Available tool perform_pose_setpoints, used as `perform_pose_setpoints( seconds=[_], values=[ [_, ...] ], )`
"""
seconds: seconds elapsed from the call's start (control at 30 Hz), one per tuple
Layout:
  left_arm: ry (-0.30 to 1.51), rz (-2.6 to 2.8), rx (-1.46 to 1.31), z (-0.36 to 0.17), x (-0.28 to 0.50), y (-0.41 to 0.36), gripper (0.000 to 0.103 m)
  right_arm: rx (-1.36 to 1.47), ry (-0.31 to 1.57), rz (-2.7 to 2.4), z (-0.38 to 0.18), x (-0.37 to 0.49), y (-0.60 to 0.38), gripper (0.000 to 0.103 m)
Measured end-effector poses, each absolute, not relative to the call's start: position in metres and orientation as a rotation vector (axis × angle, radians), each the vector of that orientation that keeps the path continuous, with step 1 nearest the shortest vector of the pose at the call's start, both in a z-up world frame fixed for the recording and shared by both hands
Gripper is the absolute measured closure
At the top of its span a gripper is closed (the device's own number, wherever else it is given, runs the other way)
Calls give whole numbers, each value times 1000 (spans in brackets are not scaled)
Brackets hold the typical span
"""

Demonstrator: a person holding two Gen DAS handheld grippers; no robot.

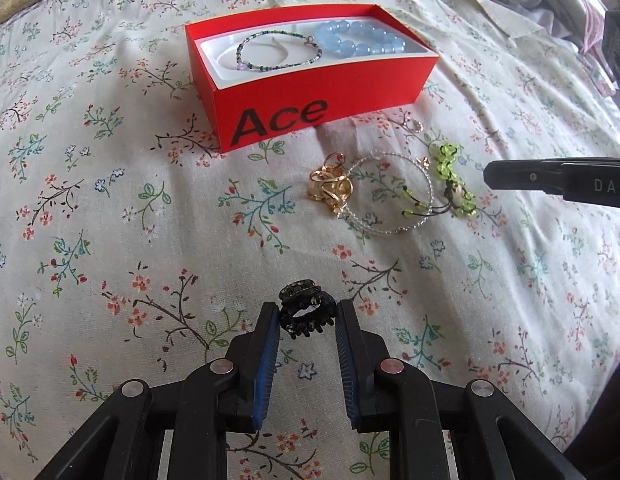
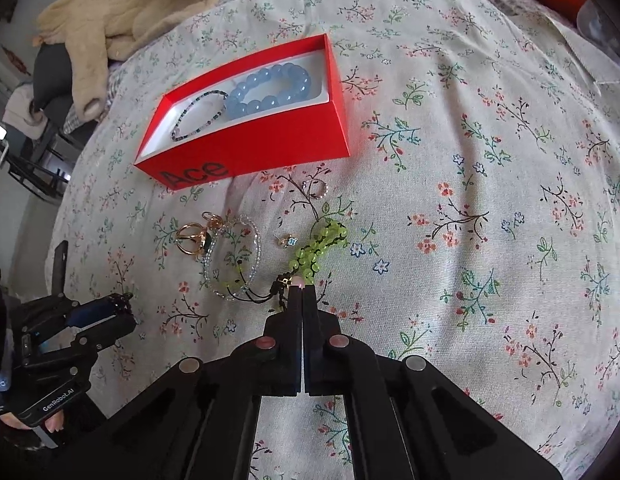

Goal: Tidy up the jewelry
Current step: 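Lift the claw clip with the left tool while the right tool grasps the green charm strand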

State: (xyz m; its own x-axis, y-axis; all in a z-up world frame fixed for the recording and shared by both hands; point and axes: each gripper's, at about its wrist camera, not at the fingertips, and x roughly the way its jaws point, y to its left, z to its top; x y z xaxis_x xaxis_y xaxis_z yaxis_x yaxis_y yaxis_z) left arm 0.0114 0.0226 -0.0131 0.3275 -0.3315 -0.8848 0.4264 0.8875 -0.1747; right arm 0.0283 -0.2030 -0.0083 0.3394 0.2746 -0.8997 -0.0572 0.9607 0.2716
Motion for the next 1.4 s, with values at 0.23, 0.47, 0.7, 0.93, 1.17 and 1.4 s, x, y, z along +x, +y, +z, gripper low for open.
perform_pose_setpoints(
  seconds=[0.23,0.47,0.7,0.93,1.17,1.4],
  values=[
    [1113,-487,81,-5,16,26,80,218,1150,227,13,26,-206,103],
    [1120,-483,86,-7,18,20,80,288,1194,209,2,33,-212,99],
    [1131,-486,102,-12,17,16,80,311,1255,198,-20,40,-208,68],
    [1140,-485,110,-15,19,15,80,305,1294,176,-39,49,-200,69],
    [1126,-487,107,-10,19,16,80,290,1281,177,-35,50,-203,92],
    [1088,-488,94,5,25,14,80,311,1214,188,-10,44,-212,92]
  ],
)
